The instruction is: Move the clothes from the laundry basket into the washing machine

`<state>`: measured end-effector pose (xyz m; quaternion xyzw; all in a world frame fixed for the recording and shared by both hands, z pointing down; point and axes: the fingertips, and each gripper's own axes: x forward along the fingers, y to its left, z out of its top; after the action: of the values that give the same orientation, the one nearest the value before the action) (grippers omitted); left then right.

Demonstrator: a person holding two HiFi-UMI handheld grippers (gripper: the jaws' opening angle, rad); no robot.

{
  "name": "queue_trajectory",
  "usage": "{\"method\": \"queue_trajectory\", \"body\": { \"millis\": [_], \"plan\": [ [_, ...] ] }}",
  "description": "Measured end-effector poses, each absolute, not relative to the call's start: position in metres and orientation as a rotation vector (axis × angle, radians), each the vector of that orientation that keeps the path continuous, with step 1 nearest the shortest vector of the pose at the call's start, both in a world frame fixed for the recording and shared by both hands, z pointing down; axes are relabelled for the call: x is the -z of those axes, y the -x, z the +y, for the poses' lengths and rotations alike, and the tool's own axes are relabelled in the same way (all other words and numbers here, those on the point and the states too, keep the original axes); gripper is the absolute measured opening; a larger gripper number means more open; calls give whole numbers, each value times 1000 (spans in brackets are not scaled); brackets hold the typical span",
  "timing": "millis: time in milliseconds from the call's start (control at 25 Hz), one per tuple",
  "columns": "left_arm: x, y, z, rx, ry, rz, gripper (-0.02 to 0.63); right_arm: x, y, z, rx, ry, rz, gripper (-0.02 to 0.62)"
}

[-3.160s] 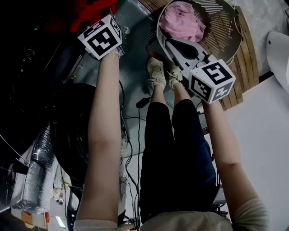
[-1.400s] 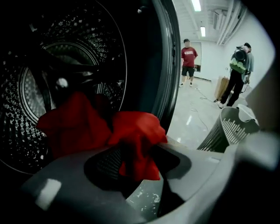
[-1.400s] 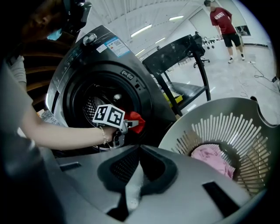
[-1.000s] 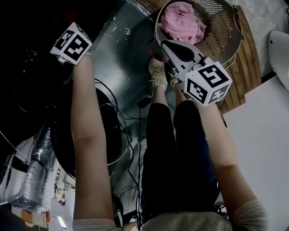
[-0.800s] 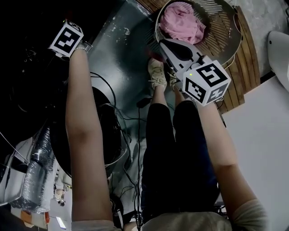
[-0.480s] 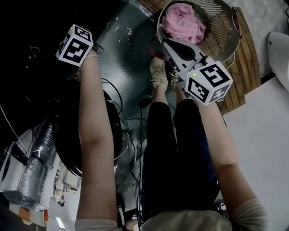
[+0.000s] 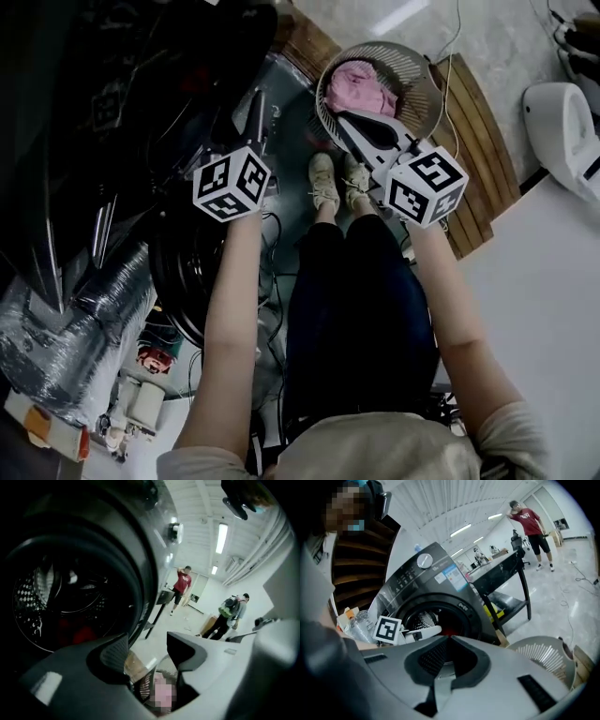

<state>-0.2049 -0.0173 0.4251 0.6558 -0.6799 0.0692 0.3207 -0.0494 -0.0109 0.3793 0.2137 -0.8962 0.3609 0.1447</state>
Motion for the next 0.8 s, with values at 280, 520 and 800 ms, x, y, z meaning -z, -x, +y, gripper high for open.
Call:
{"method": "queue_trajectory", "body": {
  "millis": [280, 520, 800],
  "plan": [
    [-259, 161, -12, -238, -2013, -1712, 49, -264, 17, -18, -895, -714, -2598, 11],
    [-169, 112, 8, -119, -2042, -1592, 11, -171, -1, 3, -842, -666, -2653, 9],
    [-117, 58, 30, -155, -2119, -1515, 11, -89, -15, 13, -723, -753, -2722, 9]
  ]
}}
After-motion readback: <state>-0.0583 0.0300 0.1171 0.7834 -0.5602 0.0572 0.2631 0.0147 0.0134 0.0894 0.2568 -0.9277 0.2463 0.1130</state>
